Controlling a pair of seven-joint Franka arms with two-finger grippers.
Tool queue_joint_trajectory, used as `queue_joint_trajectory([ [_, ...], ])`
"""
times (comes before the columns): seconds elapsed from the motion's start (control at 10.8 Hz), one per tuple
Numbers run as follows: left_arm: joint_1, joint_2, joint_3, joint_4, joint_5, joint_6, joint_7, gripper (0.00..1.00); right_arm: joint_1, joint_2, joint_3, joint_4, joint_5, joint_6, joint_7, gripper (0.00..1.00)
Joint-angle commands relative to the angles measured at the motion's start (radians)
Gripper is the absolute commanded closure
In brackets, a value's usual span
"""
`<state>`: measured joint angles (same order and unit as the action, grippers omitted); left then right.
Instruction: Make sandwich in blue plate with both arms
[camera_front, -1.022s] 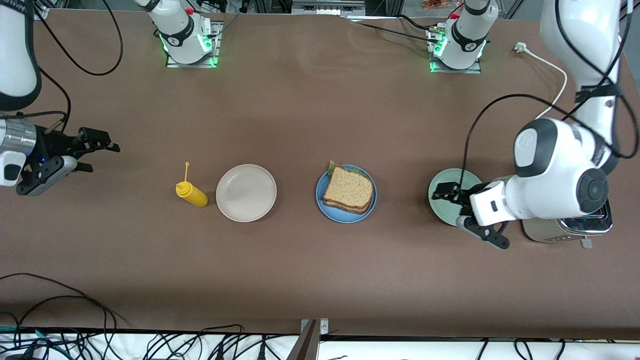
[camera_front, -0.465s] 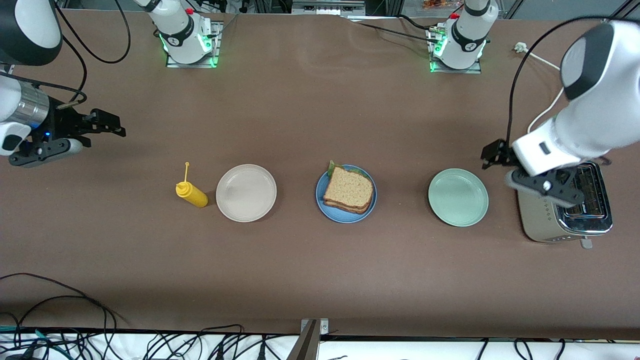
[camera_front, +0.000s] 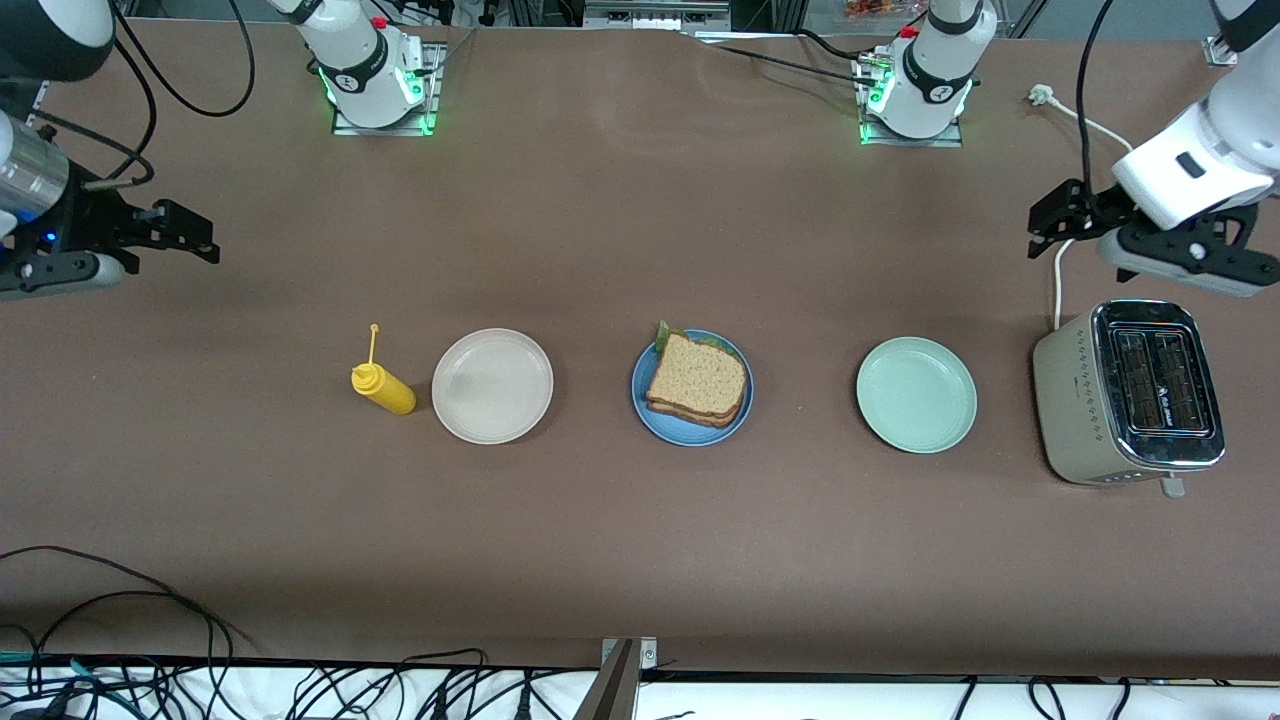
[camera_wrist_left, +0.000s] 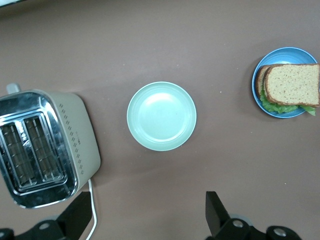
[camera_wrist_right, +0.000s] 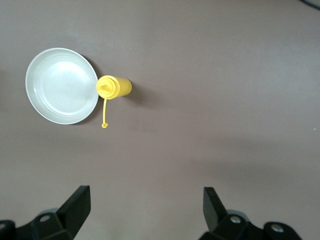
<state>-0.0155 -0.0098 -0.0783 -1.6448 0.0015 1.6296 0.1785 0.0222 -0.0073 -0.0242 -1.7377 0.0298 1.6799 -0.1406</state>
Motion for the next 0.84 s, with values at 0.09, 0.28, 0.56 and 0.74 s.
queue_joint_trajectory([
  [0.09,0.006,-0.030,-0.006,-0.026,0.017,-0.051,-0.063,0.00,-0.005,-0.057,0.000,-0.022,-0.014,-0.020,0.012,0.00],
  [0.28,-0.001,-0.030,-0.005,-0.012,0.021,-0.066,-0.073,0.00,-0.005,-0.054,-0.003,0.022,-0.016,-0.019,0.012,0.00],
  [0.56,-0.006,-0.024,-0.006,-0.010,0.021,-0.068,-0.073,0.00,-0.008,-0.051,-0.006,0.059,-0.011,-0.022,-0.010,0.00],
  [0.74,-0.001,-0.007,-0.005,0.008,0.023,-0.074,-0.073,0.00,-0.008,-0.049,-0.028,0.063,-0.014,-0.022,-0.019,0.00],
])
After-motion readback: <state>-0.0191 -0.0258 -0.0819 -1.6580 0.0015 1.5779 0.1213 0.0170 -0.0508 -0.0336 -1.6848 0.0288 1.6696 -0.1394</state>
